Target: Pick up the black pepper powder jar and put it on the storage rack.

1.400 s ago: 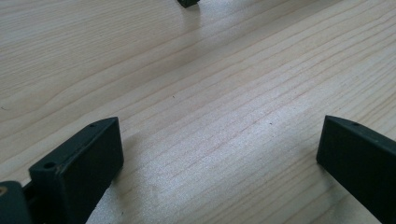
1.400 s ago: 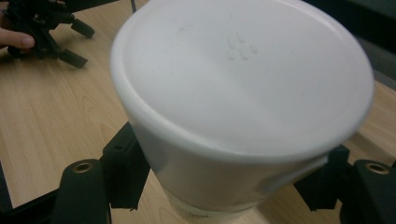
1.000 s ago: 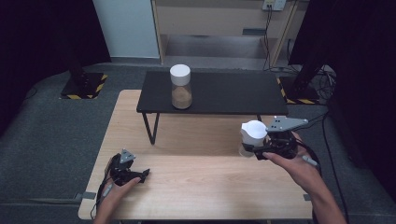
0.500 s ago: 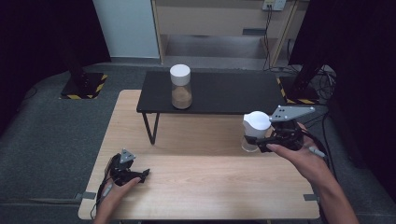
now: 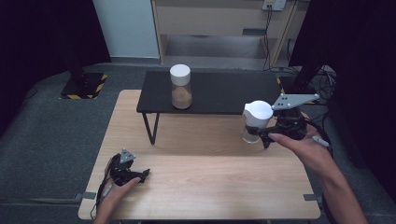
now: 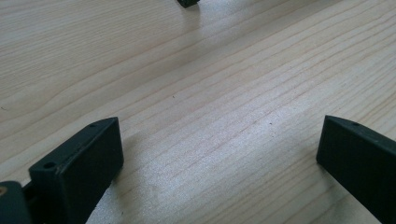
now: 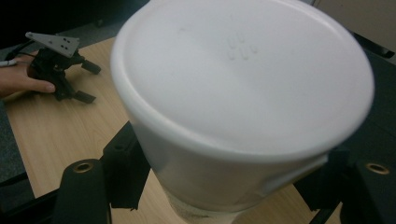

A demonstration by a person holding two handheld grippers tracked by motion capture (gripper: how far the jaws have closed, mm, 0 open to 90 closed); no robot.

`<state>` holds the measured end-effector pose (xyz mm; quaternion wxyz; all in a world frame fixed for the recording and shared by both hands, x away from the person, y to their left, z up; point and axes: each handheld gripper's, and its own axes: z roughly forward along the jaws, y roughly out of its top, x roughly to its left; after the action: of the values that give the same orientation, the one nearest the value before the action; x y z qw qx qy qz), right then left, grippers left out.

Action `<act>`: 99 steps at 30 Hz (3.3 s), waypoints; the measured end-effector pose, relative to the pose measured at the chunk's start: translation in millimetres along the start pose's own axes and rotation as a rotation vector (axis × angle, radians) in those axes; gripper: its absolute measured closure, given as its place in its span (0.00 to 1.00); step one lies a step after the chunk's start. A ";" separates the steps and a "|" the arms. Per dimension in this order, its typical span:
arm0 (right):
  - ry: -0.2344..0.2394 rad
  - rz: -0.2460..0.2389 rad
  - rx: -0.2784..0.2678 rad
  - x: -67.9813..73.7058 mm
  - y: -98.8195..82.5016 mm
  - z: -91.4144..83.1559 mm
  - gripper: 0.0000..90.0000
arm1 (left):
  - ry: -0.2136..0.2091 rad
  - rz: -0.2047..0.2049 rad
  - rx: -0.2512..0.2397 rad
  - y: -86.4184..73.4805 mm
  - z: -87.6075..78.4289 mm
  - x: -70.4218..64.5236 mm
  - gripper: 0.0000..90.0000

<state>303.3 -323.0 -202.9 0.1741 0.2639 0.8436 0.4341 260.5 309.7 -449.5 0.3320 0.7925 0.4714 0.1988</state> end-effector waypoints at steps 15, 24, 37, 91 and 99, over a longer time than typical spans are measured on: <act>-0.023 0.010 -0.001 -18.3 26.8 8.7 0.35 | 0.001 -0.001 -0.001 -0.2 0.0 -0.3 0.00; -0.034 0.016 0.001 -30.8 48.5 21.5 0.35 | 0.001 -0.001 -0.001 -0.2 0.0 -0.3 0.00; -0.044 0.038 0.010 -53.7 65.6 41.8 0.35 | 0.001 -0.001 -0.001 -0.1 0.1 -0.2 0.00; -0.064 0.059 0.012 -70.8 51.6 73.9 0.20 | 0.001 0.000 -0.001 0.0 0.1 -0.1 0.00; -0.091 0.044 -0.008 -64.3 47.9 61.4 0.08 | 0.000 -0.001 0.000 0.0 0.1 -0.1 0.00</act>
<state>400.9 -298.8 -193.8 0.2036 0.3011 0.8271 0.4287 260.6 309.5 -449.6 0.3322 0.7922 0.4717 0.1989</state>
